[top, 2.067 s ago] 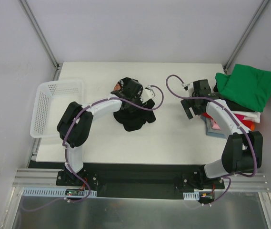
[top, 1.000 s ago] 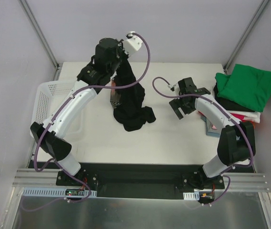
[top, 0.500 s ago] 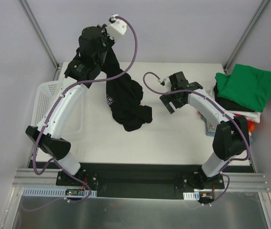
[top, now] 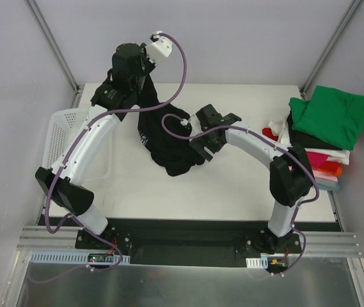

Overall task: Fold and stack the t-shirts
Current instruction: Flatten the tshirt out

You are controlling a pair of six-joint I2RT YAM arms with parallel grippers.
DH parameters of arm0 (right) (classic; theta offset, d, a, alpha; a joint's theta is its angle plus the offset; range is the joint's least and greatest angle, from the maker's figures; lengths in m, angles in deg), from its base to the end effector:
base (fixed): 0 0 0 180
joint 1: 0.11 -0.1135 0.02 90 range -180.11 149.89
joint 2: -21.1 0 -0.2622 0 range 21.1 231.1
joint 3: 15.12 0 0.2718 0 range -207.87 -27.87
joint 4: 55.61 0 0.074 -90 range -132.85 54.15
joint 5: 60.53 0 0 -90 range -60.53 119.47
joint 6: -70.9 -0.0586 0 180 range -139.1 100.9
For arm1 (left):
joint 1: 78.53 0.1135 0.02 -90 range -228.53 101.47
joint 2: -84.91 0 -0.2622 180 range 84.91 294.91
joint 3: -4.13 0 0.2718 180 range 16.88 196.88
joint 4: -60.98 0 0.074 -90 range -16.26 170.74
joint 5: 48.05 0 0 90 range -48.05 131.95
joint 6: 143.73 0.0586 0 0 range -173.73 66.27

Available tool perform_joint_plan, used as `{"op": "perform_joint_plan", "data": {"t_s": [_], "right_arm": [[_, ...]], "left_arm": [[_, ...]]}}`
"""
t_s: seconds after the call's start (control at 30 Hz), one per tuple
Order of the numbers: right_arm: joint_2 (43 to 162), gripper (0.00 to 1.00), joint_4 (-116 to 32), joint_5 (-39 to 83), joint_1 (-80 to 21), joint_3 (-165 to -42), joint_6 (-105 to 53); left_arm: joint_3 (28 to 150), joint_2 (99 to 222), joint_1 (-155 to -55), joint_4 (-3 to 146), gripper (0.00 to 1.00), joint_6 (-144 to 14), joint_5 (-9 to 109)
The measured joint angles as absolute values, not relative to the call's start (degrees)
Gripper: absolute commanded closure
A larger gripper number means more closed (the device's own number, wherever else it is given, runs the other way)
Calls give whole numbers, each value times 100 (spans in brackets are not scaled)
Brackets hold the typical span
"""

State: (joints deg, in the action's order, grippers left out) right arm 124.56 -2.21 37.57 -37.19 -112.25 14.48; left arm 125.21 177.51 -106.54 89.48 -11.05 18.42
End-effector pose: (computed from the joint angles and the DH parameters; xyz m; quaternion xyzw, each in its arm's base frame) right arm 0.3382 0.2453 0.2245 -0.5418 0.7962 -0.0602 0.2624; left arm 0.3628 -0.1665 0.5050 0.2830 0.6481 0.2314 0.6681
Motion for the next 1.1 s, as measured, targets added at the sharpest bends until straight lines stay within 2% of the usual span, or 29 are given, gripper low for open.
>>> {"op": "perform_joint_plan", "data": {"t_s": [0.27,0.67,1.1], "right_arm": [[12880,16,-177,3757,-3815,-11254,1555],[13713,20,-97,3687,-3872,-11979,1726],[13811,27,-7,3554,-4130,-12143,1815]], "left_arm": [[12438,17751,-10654,8933,100,-1103,1840],[12268,17751,-10615,8902,100,-1099,1840],[12159,17760,-10505,8841,100,-1085,1842]]}}
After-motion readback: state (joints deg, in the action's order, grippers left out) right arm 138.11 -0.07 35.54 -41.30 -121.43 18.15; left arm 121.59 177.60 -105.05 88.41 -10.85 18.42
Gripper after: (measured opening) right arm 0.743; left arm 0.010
